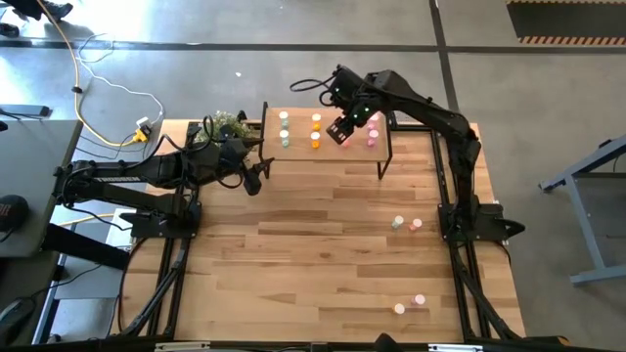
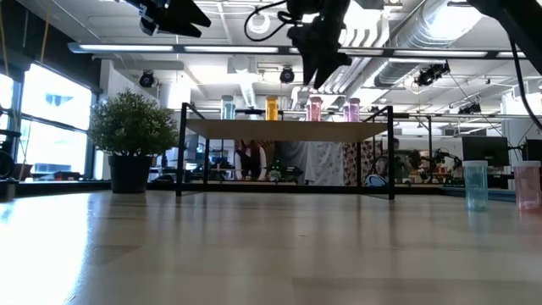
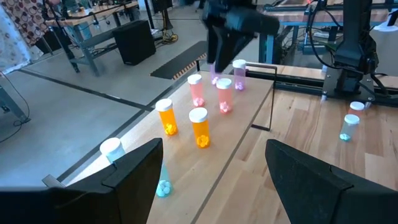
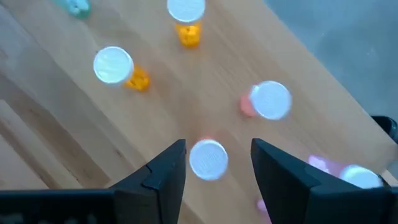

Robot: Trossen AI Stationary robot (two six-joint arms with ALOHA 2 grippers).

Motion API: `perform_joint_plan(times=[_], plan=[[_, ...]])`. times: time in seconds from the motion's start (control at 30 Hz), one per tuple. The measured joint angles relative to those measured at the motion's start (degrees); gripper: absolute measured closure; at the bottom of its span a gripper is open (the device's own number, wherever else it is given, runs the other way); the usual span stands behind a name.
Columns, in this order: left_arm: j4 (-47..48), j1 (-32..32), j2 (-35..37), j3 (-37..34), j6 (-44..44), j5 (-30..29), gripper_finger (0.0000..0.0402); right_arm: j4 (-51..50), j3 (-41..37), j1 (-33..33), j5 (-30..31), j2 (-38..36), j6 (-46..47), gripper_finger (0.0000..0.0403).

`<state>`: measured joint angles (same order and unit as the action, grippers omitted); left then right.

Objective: Pick and place medicine bottles onto shelf by color
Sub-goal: Put the yellow pill bottle on the shelf aligned with the other yellow pill bottles

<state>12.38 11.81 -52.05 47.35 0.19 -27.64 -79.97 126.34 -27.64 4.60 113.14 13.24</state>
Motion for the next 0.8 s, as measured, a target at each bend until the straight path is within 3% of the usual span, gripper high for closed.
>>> perform_joint_plan(times=[0.23,0.47,0.6,0.8], plan=[[0.04,-0.02,0.00,0.00,0.02,0.00,0.0126,-8.40,8.77,1.11,0.56,-0.54,6.18,0.0230],[0.81,-0.02,0.00,0.00,0.02,1.14,0.0126,-7.95,1.08,9.60,7.97,-8.96,12.96,0.0230],[1.55,-0.01,0.00,0.00,0.69,4.43,0.0126,-7.62,-5.55,14.43,15.11,-13.72,22.59,0.0230],[2.90,-0.02,0.00,0.00,3.40,9.07,0.0126,-4.37,-22.04,22.89,19.34,-22.94,41.68,0.0230]])
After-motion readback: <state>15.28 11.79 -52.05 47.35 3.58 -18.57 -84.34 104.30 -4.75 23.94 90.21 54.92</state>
